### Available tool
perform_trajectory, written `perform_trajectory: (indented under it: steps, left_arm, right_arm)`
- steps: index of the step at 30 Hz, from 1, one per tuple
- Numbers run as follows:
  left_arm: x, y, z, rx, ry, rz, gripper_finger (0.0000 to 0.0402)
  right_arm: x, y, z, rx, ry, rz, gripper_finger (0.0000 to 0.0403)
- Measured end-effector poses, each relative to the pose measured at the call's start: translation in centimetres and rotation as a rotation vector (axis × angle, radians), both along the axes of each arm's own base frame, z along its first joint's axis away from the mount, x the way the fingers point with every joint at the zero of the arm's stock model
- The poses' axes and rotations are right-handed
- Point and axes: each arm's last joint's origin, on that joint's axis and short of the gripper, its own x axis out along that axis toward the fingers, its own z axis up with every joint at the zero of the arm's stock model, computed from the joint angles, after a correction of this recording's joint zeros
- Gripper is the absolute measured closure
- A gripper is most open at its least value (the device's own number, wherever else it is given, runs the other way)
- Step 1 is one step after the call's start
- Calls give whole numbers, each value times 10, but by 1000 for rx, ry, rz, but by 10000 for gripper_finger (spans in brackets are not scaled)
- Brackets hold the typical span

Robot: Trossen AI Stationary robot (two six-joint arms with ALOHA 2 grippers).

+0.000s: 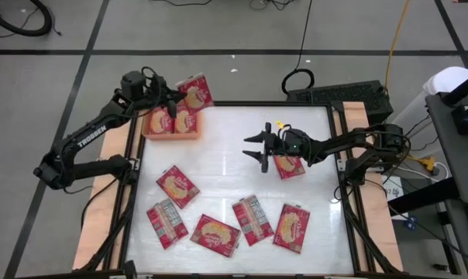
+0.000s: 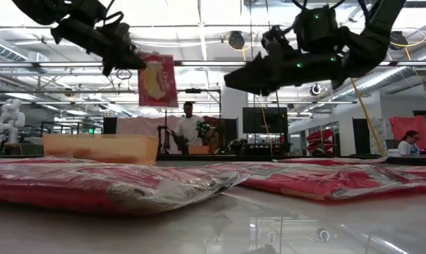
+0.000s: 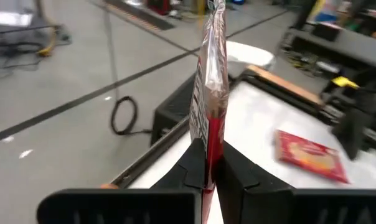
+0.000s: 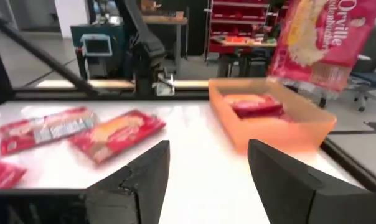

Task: Sort popcorn bags into baskets
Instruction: Put the red popcorn bag into the orange bin

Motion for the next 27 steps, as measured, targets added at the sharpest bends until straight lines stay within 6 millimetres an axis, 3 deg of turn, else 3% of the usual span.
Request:
perform_trajectory:
  steps: [13, 22, 25, 27]
  left_arm:
    - [-4, 23, -37, -188, 168, 53, 383]
    - [-9, 21, 10, -241, 394, 167, 382]
    - [-12, 25, 10, -254, 411, 163, 382]
    - [-10, 31, 0, -276, 432, 164, 382]
  right_arm:
    - [-20, 5, -25, 28, 91, 14, 195]
    - [-20, 7, -24, 45, 76, 48, 195]
    - [-20, 7, -23, 45, 69, 47, 195]
    - [-20, 6, -22, 43, 60, 47, 195]
